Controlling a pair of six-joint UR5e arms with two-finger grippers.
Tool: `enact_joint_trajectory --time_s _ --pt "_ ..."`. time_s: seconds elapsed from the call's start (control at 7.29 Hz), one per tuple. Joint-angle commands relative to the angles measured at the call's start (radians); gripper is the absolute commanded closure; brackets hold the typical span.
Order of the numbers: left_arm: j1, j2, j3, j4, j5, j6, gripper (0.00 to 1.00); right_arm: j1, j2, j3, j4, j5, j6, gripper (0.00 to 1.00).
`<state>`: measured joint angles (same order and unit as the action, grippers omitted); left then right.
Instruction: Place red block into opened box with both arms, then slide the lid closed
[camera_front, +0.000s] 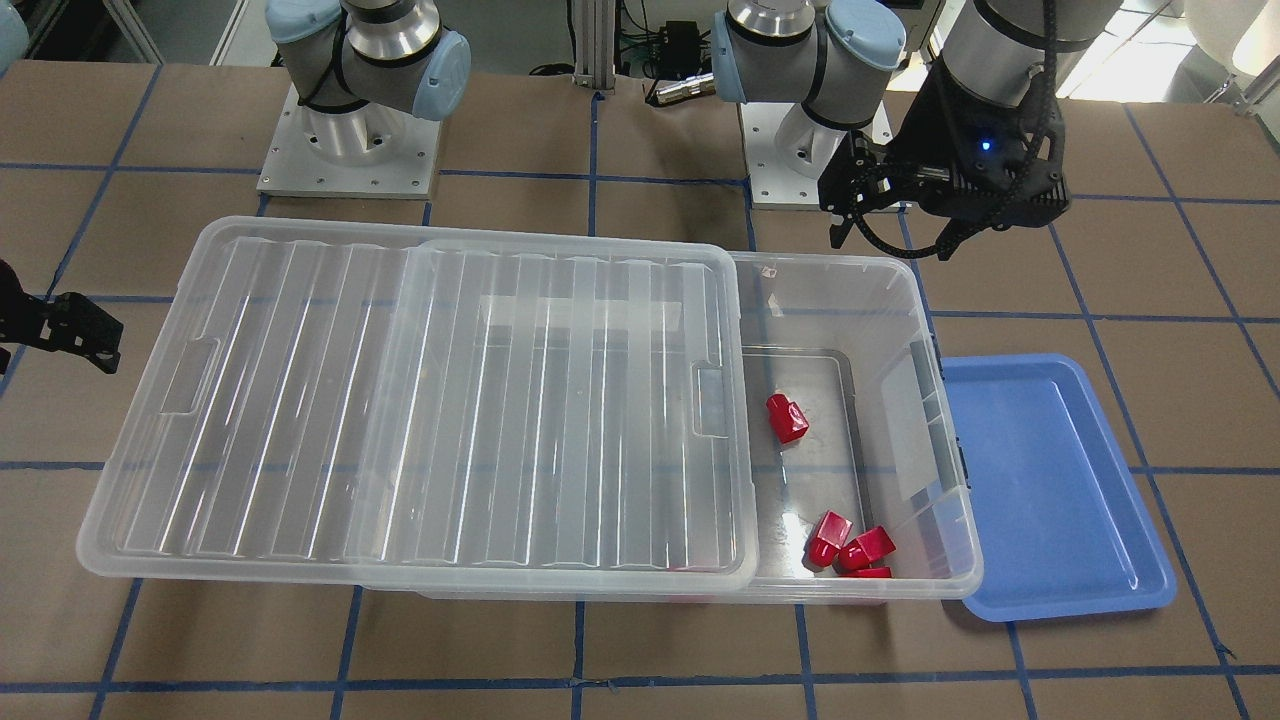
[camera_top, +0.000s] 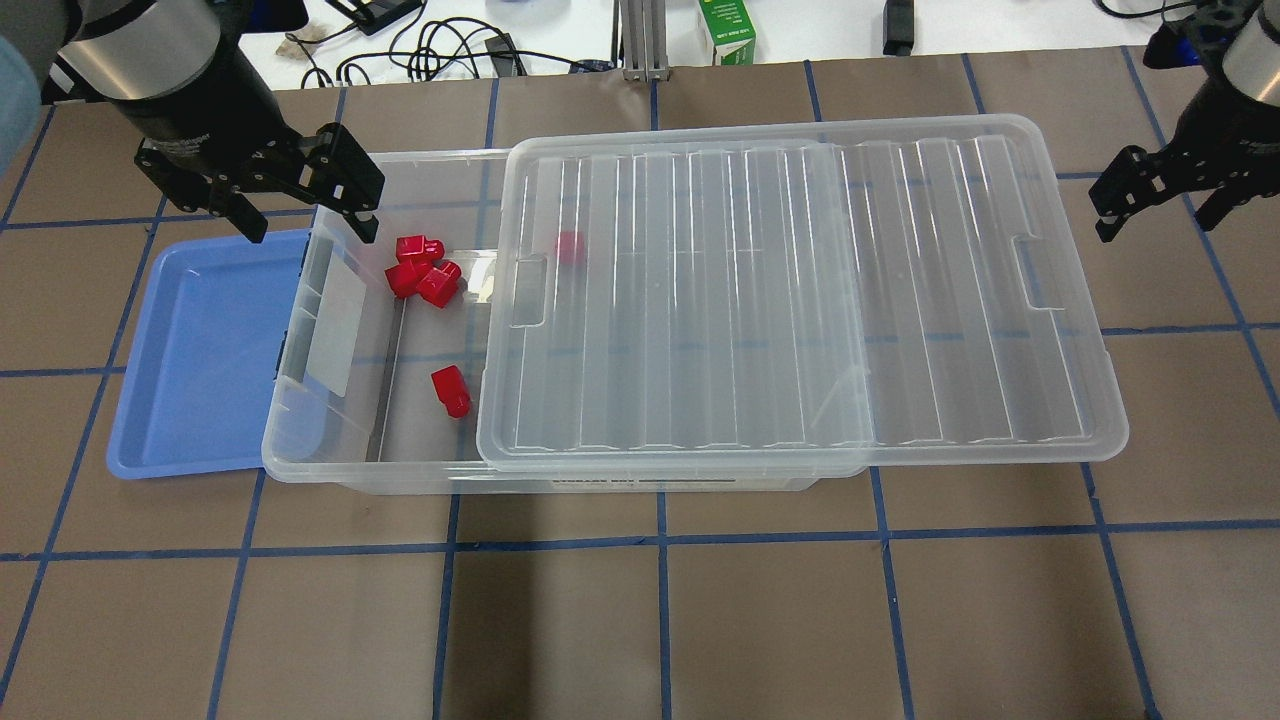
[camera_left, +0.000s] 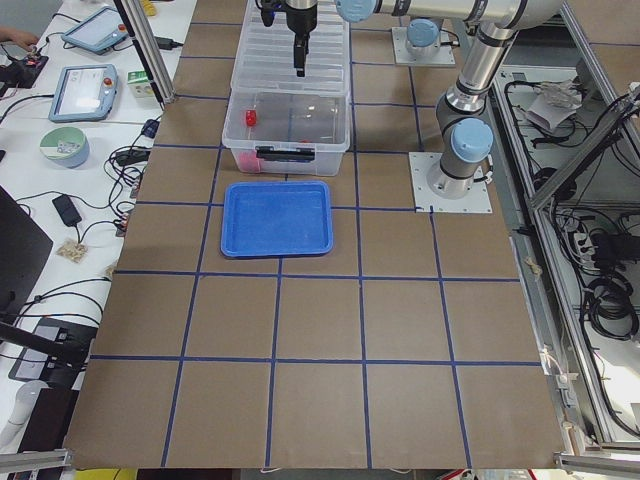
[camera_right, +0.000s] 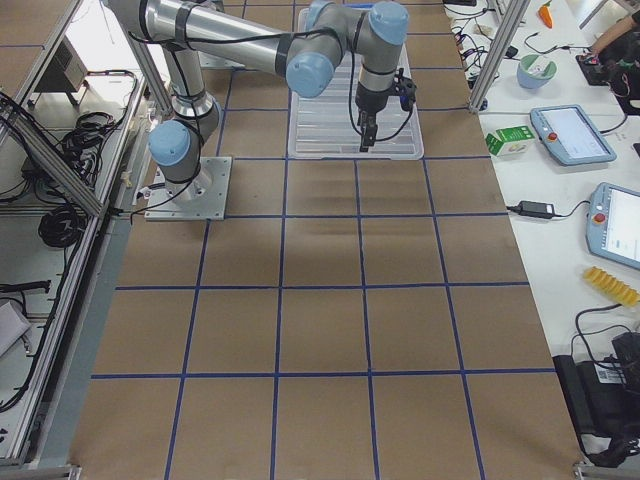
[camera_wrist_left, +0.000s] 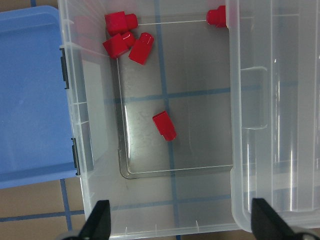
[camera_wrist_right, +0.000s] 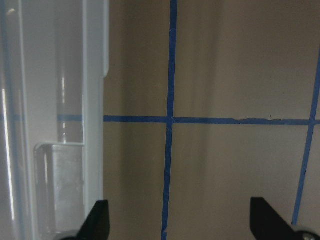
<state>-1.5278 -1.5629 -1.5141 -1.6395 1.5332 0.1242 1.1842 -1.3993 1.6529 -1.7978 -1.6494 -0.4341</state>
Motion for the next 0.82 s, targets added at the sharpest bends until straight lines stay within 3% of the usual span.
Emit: enact_joint_trajectory --time_s 0.0,0.27,0.69 --pt "0.000 0.001 -0.003 0.001 -0.005 0.000 0.00 0.003 0.000 0.074 -0.045 -0.006 0.005 0.00" --pt "0.000 0.001 -0.003 0.001 -0.005 0.000 0.00 0.014 -0.003 0.099 -0.051 0.013 0.015 0.00" --pt "0.000 0.007 -0.001 0.001 0.010 0.000 0.00 0.136 0.002 0.091 -0.073 0.022 0.078 0.00"
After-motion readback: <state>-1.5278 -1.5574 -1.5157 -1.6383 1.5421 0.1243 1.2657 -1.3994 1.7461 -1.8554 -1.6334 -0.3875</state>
